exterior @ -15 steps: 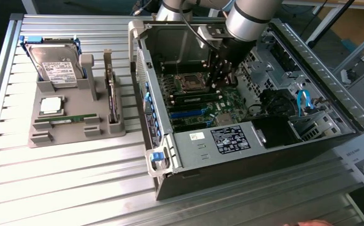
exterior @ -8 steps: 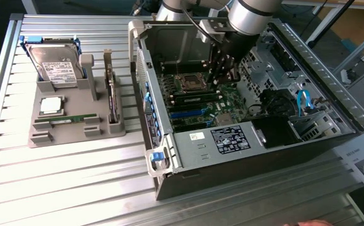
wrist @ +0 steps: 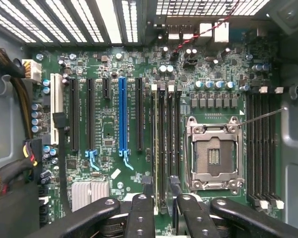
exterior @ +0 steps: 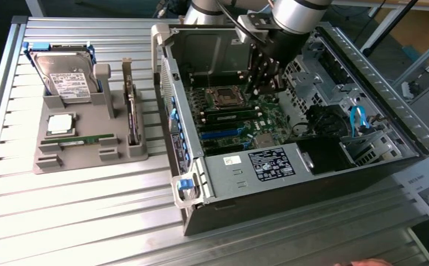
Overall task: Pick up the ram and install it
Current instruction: 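Insert the ram into the slot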
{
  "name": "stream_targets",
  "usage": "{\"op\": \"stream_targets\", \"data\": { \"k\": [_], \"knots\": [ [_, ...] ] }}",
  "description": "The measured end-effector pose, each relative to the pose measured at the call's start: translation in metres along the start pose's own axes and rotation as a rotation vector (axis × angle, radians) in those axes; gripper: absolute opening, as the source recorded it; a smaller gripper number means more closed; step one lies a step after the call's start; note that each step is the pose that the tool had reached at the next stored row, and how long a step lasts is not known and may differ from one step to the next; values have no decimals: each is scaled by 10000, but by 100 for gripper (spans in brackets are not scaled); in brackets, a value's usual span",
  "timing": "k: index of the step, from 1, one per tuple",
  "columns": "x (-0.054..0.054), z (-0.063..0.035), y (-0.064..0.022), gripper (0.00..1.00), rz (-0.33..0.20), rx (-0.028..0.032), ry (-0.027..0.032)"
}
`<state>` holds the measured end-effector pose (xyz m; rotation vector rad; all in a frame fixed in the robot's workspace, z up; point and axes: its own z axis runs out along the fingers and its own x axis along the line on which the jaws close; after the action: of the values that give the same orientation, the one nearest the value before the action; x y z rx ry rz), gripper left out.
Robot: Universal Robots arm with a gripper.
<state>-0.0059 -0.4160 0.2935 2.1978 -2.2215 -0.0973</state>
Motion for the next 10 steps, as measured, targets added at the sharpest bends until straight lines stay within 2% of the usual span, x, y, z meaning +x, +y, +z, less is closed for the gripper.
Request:
{"op": "stream_targets", "data": {
  "k": [10],
  "knots": [
    [-7, -200, 11, 25, 0, 0, 0]
  ]
}}
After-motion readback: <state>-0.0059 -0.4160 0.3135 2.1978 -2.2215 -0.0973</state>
